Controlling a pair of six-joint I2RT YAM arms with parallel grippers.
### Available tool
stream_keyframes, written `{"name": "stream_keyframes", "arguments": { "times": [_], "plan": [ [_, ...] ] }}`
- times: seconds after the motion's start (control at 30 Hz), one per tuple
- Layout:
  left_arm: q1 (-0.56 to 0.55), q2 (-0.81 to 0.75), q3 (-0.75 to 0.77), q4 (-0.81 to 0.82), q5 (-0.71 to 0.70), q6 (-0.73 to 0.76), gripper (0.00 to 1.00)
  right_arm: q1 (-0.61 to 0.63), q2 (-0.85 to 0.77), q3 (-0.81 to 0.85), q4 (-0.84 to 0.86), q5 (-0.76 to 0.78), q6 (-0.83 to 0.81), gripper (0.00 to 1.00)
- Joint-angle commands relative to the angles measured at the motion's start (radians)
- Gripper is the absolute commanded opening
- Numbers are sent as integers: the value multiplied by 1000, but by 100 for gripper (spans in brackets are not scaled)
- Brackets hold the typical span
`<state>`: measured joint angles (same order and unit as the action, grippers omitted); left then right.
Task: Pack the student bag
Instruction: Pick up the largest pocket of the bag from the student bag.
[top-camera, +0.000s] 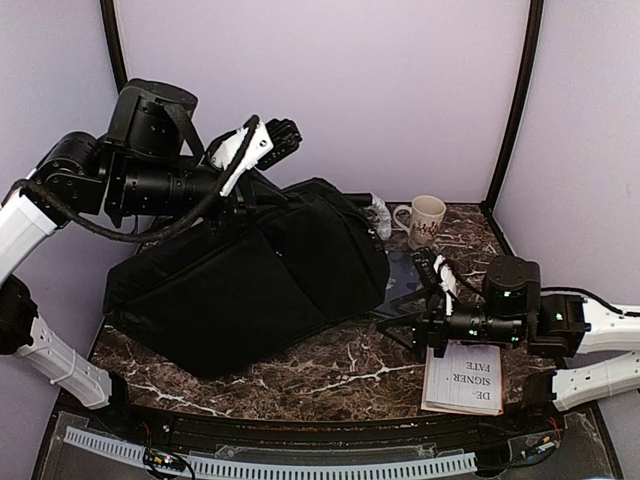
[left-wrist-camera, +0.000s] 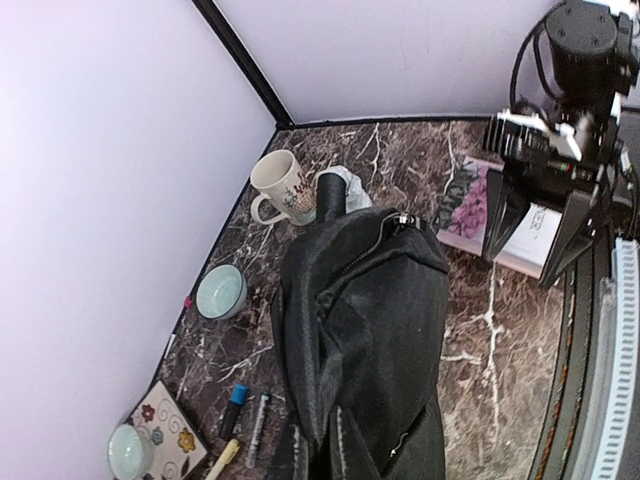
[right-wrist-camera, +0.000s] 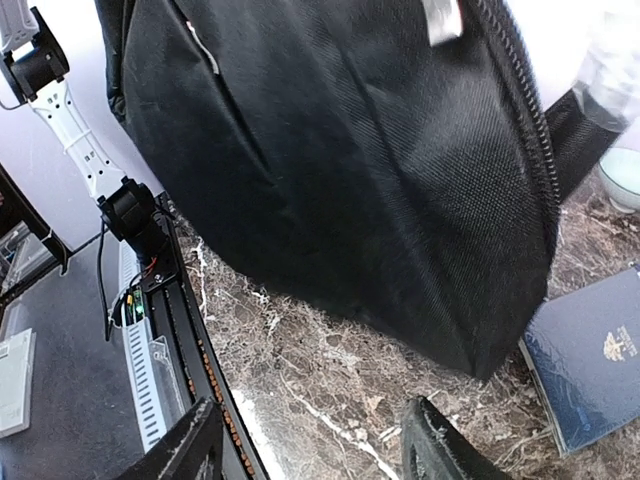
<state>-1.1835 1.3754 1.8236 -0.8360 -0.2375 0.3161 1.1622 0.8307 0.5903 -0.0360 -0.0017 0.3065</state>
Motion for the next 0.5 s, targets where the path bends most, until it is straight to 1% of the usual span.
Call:
{"name": "stream_keyframes", "arguments": {
  "times": [0.0, 0.1, 0.17, 0.27, 0.37, 0.47],
  "plan": [
    [-34, 8, -5, -35, -124, 203, 0, -14, -45, -9, -7, -38, 37, 64],
    [-54, -8, -58, -15, -167, 252, 0, -35, -72, -36, 5, -157, 94, 68],
    [-60, -20, -69, 15, -168, 273, 0, -52, -90, -51, 13, -209, 125, 69],
    [-63, -29, -70, 70, -166, 303, 0, -73, -127, -68, 44, -236, 123, 72],
    [-70, -26, -72, 106, -164, 342, 0, -81, -164, -90, 116, -237, 104, 76],
    [-81, -18, -76, 130, -160, 385, 0, -83, -156, -93, 187, -260, 92, 79]
  ]
}}
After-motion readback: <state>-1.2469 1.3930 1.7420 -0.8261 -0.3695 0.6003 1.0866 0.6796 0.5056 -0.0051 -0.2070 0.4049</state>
